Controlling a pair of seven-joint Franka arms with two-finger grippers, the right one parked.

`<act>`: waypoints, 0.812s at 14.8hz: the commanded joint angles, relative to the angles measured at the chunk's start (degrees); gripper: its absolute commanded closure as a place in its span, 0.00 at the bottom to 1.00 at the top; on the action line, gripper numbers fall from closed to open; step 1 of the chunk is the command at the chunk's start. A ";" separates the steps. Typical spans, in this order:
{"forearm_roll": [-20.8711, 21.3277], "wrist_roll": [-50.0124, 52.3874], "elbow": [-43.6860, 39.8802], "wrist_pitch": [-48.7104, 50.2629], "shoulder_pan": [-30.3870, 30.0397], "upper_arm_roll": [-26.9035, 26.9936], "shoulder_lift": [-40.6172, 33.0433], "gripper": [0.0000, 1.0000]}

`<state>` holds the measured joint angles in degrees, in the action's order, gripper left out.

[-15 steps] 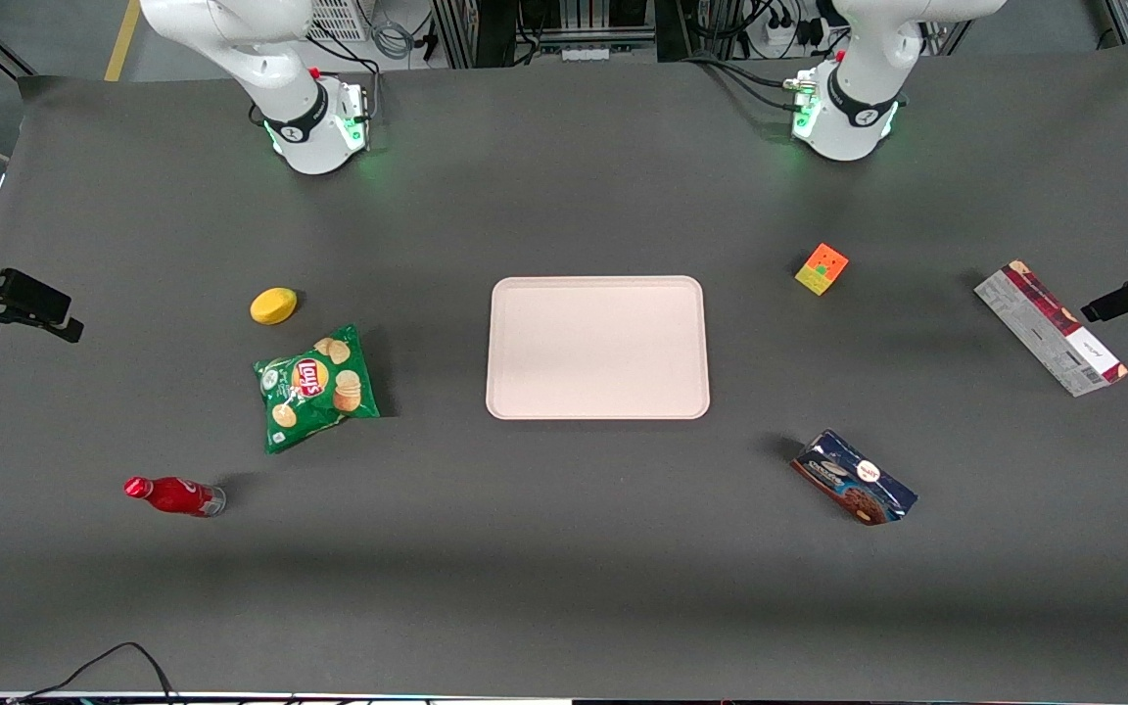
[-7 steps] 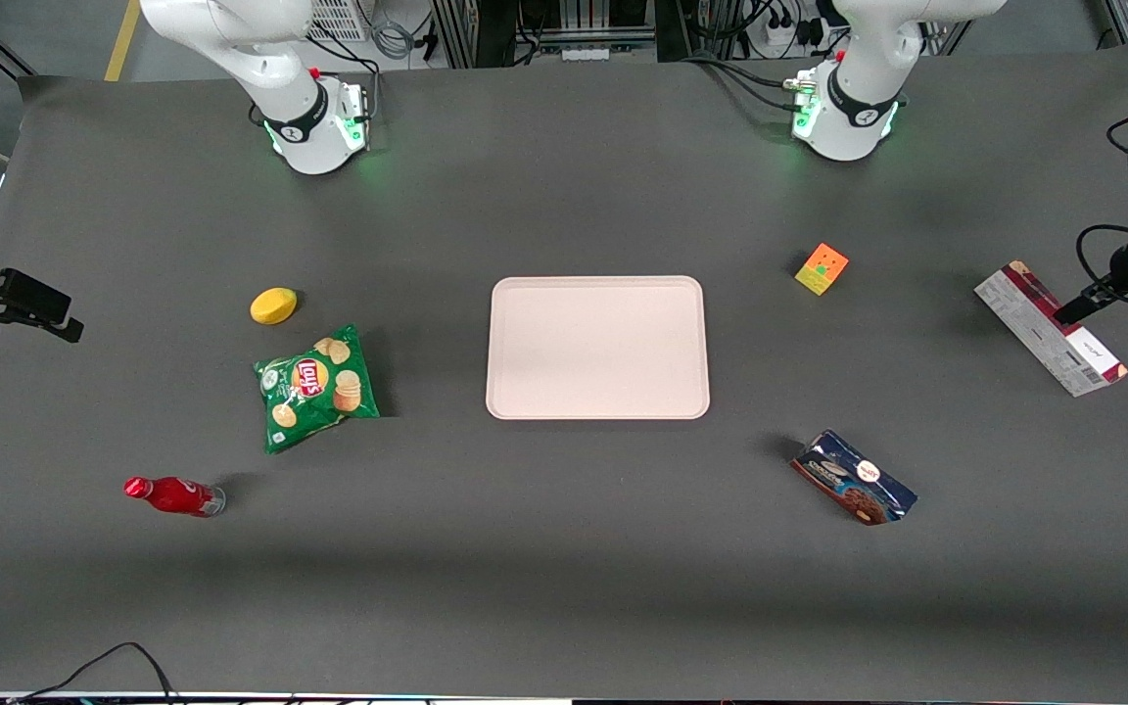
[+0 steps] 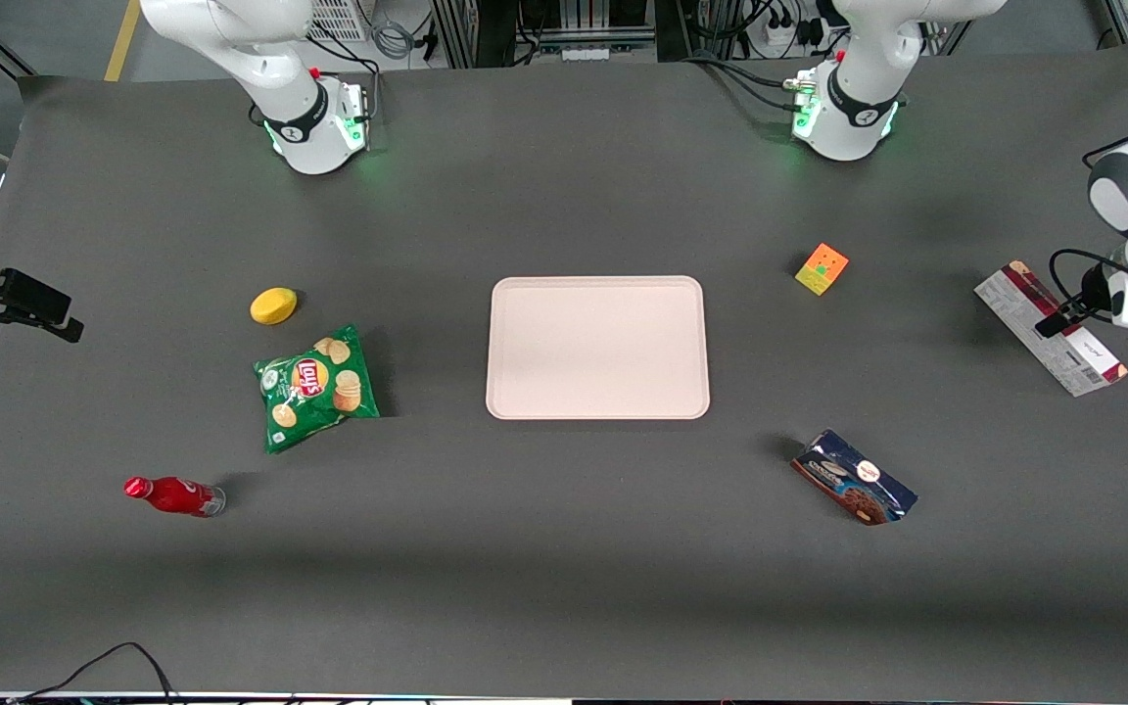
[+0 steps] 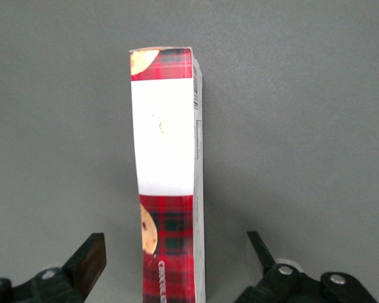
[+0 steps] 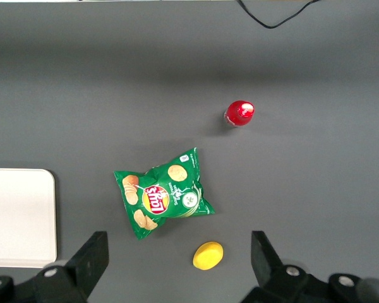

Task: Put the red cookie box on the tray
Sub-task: 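Close the left gripper on the end of the cookie box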

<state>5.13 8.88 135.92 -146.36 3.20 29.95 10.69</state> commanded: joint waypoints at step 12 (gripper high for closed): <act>-16.20 -16.26 -2.76 -4.02 -1.00 0.90 8.30 0.50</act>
<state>-9.78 -5.75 134.18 -150.47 2.15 30.58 18.16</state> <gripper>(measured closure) 0.269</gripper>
